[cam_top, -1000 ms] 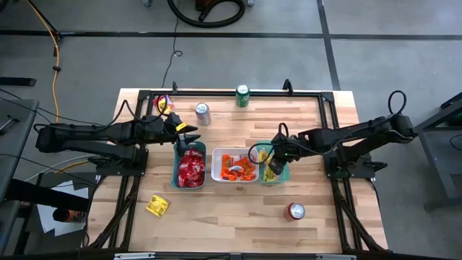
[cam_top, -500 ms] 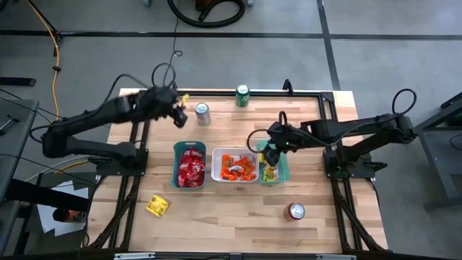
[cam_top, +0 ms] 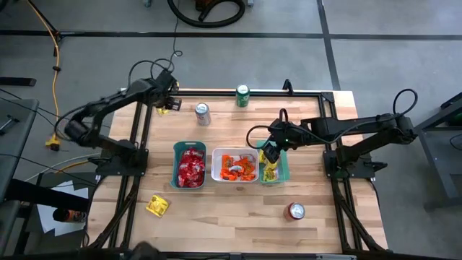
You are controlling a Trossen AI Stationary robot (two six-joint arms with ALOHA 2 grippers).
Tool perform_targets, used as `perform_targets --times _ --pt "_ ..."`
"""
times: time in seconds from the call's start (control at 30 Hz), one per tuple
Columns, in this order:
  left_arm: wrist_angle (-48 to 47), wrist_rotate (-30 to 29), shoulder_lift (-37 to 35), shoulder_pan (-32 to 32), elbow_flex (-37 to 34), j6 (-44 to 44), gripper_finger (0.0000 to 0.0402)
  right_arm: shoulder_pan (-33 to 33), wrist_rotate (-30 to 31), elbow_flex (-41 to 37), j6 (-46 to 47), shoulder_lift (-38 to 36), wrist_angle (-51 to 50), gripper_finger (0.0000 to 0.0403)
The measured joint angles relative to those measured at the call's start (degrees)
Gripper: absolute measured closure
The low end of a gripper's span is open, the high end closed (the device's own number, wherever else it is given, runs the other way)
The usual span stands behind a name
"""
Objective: Sort candy
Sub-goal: Put the yellow candy into the light green bin
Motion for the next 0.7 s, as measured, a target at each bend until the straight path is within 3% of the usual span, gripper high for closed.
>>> perform_targets --times 0.13,0.3,0.43,0.7 --pt "6.41 1.97 6.5 3.33 0.01 -7.26 0.0234 0.0 0.0 0.0 -0.02 0.0 -0.83 0.0137" --pt "12.11 -1.55 13.12 5.46 0.03 -10.51 0.0234 0.02 -0.09 0.0 -0.02 0.0 -1.46 0.0137" --pt "12.77 -6.29 15.94 4.48 1.71 -16.43 0.0237 0.02 -0.14 0.0 -0.02 0.0 -2.38 0.0137" --pt "11.56 -5.12 20.74 1.79 2.24 -17.72 0.0256 0.02 0.08 0.0 -0.84 0.0 -2.72 0.0137"
